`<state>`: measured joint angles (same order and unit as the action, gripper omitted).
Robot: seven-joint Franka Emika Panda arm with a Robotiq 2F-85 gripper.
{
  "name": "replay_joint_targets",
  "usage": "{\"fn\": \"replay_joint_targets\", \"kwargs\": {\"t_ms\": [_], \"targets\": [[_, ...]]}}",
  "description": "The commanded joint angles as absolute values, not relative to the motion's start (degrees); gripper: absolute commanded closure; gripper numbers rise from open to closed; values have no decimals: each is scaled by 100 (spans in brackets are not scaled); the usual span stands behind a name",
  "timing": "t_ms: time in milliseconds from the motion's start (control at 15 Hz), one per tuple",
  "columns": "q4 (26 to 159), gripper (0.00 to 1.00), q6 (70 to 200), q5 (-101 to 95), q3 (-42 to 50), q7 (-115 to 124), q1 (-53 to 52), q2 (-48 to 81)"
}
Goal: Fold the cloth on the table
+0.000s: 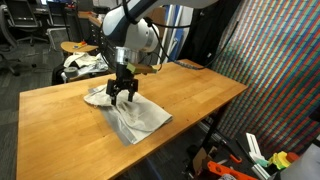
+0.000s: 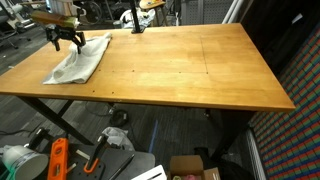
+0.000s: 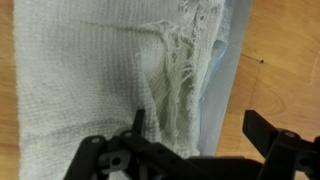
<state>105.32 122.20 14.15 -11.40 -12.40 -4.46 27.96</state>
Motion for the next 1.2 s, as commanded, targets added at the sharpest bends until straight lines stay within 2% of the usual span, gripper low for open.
{"fn": "replay_joint_targets", "kwargs": {"t_ms": [0,467,1133], "targets": [[11605,0,13310,1391,-1182,-1450,-544,2314],[11837,0,13977,996,-1105,-1192,-632,2489],[11429,0,13990,604,-819,-603,-642,2778]]}}
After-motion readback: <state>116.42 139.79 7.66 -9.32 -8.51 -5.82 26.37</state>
